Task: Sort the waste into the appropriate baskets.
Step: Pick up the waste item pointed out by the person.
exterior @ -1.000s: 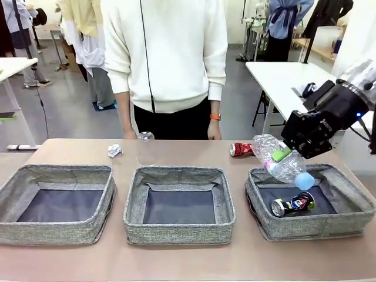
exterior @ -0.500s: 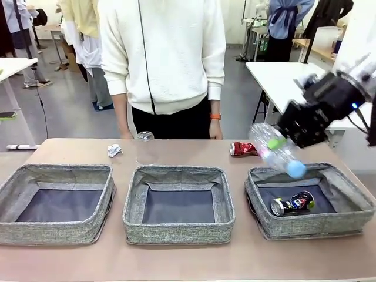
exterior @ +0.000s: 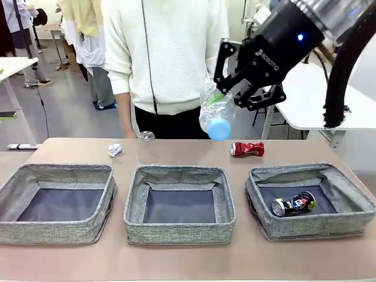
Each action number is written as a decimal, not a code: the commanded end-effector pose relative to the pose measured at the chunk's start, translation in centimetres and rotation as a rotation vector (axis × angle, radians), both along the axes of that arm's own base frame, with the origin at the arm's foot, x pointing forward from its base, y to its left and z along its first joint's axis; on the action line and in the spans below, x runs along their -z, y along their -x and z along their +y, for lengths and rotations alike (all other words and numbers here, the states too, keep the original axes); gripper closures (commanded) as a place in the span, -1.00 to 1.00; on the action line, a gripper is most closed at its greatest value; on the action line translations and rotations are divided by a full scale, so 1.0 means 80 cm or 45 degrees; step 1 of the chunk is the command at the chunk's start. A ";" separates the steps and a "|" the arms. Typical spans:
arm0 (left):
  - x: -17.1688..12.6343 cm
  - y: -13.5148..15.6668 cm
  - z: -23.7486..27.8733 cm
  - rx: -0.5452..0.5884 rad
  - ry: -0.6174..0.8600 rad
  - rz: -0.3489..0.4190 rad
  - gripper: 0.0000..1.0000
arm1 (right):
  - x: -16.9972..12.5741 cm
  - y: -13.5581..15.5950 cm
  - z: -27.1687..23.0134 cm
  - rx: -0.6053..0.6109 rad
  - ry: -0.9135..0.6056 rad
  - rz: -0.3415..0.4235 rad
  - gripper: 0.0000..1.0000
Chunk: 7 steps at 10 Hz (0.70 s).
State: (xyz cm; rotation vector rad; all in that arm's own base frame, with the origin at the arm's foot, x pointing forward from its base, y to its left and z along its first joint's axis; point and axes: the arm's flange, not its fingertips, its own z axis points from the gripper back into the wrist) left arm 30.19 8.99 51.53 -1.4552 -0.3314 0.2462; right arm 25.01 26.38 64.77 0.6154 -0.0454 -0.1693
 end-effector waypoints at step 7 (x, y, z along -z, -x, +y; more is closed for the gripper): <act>-0.002 0.002 -0.002 0.003 0.018 -0.018 -1.00 | -0.145 0.014 0.098 0.016 0.232 0.021 0.59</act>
